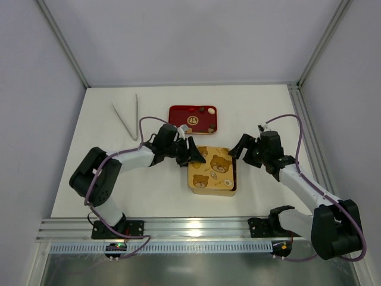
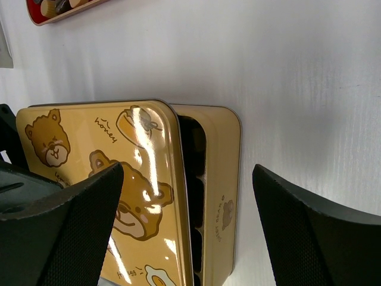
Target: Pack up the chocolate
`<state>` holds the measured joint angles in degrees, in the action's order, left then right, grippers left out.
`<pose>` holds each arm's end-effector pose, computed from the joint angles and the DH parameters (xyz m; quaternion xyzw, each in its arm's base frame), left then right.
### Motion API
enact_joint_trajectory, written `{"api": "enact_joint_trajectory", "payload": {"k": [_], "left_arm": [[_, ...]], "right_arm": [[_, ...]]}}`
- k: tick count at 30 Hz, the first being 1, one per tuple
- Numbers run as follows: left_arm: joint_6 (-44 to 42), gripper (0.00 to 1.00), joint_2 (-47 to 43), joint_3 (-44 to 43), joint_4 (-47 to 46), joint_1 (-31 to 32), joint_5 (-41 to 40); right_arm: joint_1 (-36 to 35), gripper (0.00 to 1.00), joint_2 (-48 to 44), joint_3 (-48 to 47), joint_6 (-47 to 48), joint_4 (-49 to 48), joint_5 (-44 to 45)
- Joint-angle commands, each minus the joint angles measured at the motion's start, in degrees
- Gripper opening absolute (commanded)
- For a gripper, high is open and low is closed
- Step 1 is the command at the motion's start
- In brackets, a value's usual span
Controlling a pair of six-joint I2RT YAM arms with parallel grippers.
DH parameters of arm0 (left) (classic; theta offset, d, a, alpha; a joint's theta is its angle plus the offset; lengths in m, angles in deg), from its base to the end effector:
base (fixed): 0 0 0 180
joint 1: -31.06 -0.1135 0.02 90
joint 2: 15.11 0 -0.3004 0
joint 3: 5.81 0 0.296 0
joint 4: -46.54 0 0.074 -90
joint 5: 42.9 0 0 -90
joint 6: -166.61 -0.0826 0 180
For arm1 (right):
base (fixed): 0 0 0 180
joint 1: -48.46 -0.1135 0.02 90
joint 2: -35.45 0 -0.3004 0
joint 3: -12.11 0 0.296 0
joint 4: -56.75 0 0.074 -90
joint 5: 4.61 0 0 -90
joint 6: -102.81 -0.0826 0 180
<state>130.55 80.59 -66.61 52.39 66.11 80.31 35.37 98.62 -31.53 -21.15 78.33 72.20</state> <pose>0.3023 -0.2673 0.1496 -0.0255 0.8789 -0.4652 0.1028 0.2682 0.0817 0.1811 0.1171 0.8980 0.2599 0.3352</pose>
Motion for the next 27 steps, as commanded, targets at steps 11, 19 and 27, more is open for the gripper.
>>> {"api": "enact_joint_trajectory", "payload": {"k": [11,19,27], "left_arm": [[-3.7,0.57,-5.0,-2.2,6.6,-1.3,1.4],[-4.7,0.57,-6.8,-1.9,9.4,-2.3,1.9],[-5.2,0.56,-7.2,-0.4,10.5,-2.9,1.6]], "right_arm": [[-1.0,0.89,0.1,0.9,-0.8,-3.7,0.5],[-1.2,0.86,-0.1,1.0,-1.3,-3.9,0.4],[-1.7,0.86,-0.1,1.3,-1.6,-4.5,0.3]]}}
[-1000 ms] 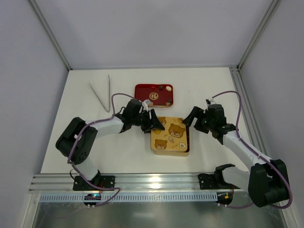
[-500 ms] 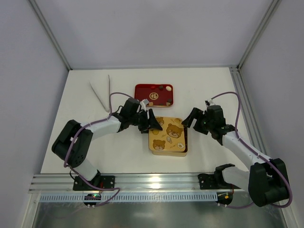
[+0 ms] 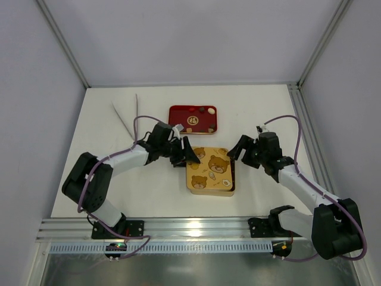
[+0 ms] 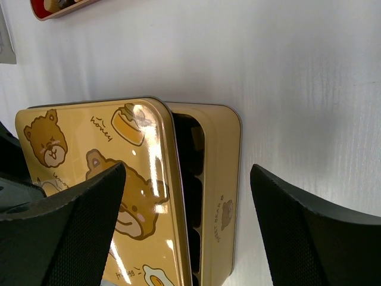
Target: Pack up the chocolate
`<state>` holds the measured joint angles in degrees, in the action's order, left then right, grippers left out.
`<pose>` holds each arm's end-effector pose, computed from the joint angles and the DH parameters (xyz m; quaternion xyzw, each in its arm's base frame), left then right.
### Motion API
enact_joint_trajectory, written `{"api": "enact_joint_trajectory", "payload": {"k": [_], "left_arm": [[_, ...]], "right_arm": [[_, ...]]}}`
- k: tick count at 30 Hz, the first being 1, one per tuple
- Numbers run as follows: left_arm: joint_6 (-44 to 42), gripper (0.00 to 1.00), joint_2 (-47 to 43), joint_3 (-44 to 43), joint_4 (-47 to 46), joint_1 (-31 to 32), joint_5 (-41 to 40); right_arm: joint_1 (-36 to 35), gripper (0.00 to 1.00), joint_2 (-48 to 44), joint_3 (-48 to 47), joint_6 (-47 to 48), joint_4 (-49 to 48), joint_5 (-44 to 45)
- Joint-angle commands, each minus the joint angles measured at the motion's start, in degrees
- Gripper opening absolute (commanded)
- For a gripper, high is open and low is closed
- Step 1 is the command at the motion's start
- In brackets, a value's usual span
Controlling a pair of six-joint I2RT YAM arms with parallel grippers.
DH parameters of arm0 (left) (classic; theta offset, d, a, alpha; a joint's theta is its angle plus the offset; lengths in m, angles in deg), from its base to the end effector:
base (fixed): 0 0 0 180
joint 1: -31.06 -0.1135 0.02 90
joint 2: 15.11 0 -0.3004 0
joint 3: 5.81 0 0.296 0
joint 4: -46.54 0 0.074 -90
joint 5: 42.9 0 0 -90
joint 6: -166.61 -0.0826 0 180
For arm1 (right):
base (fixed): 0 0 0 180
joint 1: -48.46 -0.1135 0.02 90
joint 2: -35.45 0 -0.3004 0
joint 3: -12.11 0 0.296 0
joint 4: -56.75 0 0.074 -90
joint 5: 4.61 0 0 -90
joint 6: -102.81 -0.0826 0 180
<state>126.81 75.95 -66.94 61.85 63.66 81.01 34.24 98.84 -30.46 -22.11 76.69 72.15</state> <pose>0.2974 -0.2449 0.1649 -0.0256 0.8911 -0.4431 0.0949 0.2659 0.0869 0.1761 0.1150 0.8970 0.2674 0.3328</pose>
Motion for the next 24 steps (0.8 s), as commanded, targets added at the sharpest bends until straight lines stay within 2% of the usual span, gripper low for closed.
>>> {"api": "enact_joint_trajectory", "payload": {"k": [1,24], "left_arm": [[-1.4,0.56,-2.6,0.0,1.0,-0.4,0.8],[-4.7,0.55,2.3,-2.9,7.1,-0.8,-1.2]], "right_arm": [[-0.8,0.85,-0.3,0.4,-0.9,-3.0,0.3],[-5.1,0.82,1.4,0.9,-2.2,-4.9,1.3]]}}
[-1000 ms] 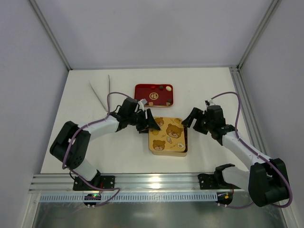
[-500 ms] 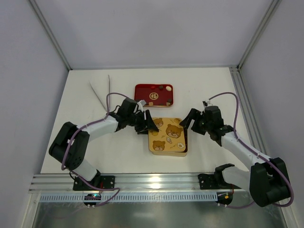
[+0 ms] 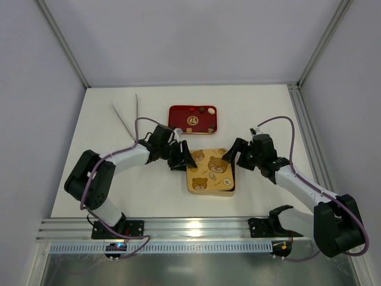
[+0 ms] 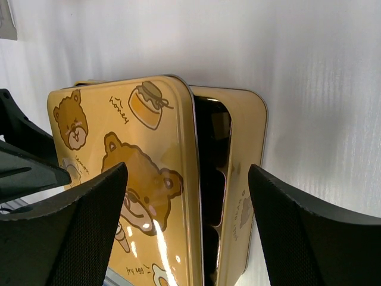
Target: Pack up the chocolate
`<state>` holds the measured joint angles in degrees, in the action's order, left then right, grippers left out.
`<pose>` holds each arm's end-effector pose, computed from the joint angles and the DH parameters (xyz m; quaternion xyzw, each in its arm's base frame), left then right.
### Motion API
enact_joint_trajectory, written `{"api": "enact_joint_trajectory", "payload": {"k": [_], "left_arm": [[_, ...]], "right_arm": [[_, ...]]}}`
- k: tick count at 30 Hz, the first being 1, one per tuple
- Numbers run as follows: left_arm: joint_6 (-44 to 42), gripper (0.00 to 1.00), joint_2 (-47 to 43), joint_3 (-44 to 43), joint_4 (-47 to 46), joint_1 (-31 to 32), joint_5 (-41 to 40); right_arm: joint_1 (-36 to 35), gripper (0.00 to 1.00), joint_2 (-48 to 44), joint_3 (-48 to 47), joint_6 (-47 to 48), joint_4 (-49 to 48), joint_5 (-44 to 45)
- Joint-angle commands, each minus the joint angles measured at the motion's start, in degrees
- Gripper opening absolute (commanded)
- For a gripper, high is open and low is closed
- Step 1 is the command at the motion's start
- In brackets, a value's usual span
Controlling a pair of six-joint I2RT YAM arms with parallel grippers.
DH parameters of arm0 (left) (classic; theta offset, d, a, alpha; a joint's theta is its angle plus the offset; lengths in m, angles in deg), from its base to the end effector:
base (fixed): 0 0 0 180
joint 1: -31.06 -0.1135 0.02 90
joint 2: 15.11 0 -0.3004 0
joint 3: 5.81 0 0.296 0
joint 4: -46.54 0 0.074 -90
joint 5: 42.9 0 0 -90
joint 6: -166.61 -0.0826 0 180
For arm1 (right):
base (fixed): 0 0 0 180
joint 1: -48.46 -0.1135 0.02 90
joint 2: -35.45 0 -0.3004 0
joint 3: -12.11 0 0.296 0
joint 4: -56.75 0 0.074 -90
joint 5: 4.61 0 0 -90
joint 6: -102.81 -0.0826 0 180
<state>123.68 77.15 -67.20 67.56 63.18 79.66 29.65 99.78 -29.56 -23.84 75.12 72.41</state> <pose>0.2936 -0.2368 0.1488 -0.0273 0.9115 -0.4039 0.0726 0.2587 0.1077 0.1688 0.0939 0.9006 0.2827 0.3166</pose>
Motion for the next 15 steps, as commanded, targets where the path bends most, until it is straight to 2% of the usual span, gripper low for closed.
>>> {"api": "enact_joint_trajectory", "payload": {"k": [1,15], "left_arm": [[-1.7,0.54,1.3,-3.2,1.6,-0.2,0.3],[-4.8,0.53,6.0,-9.5,7.1,-0.2,-0.3]], "right_arm": [[-0.6,0.82,0.5,0.0,-0.4,-3.3,1.0],[-1.8,0.81,2.9,0.0,-0.4,-4.7,0.8]]}}
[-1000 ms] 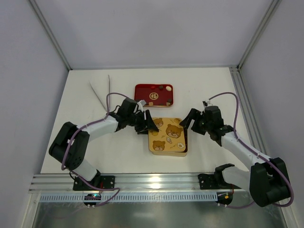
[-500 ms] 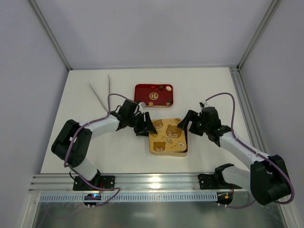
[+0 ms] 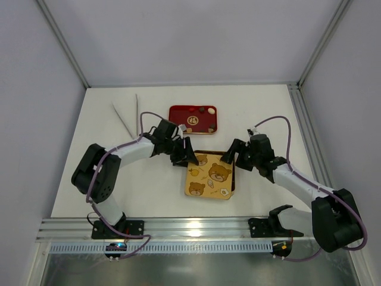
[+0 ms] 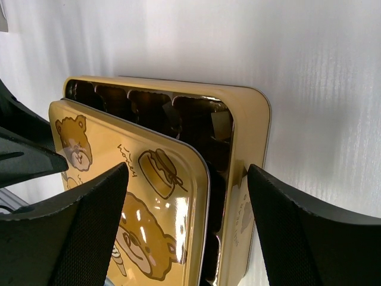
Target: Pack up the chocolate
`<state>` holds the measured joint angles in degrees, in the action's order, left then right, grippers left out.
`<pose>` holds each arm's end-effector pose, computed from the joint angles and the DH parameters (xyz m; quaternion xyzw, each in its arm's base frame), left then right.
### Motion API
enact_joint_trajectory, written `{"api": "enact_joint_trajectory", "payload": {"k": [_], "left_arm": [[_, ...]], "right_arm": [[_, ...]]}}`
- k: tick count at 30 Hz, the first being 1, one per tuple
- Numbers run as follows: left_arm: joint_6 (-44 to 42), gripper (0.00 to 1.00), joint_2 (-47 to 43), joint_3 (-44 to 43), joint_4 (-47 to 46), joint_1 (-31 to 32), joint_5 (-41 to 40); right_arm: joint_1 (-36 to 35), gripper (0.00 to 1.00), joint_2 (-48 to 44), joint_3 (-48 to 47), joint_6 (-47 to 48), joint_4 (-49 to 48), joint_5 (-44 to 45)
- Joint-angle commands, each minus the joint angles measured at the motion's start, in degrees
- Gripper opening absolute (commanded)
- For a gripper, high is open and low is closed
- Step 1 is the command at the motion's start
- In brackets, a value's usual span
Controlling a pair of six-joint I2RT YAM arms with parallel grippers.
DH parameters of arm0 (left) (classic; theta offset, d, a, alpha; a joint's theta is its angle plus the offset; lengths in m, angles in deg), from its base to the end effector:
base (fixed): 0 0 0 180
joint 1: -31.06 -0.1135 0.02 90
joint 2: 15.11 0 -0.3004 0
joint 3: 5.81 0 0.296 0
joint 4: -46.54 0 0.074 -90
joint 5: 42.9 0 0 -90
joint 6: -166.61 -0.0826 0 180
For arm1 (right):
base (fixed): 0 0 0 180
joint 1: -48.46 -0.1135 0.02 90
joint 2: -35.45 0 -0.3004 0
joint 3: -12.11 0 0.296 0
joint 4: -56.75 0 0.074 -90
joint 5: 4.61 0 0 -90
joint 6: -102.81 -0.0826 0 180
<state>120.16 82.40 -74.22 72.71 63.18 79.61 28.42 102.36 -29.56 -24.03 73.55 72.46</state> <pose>0.3150 -0.2501 0.1493 -0.0081 0.9200 -0.3867 0.0624 0.2611 0.1149 0.1602 0.0874 0.9048 0.2828 0.3061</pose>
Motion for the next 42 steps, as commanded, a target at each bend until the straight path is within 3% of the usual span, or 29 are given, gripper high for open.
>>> {"api": "enact_joint_trajectory", "payload": {"k": [1,21,42], "left_arm": [[-1.3,0.52,1.0,-2.7,2.1,-0.1,-0.7],[2.3,0.50,6.2,-12.9,10.2,0.8,-7.4],[7.1,0.49,10.5,-18.7,14.2,0.9,-14.5]], "right_arm": [[-0.6,0.81,0.3,0.1,-0.3,-3.1,0.7],[-1.7,0.77,1.9,-1.2,0.6,-3.3,0.7],[-4.0,0.84,6.1,-6.3,2.0,-2.0,1.0]]}}
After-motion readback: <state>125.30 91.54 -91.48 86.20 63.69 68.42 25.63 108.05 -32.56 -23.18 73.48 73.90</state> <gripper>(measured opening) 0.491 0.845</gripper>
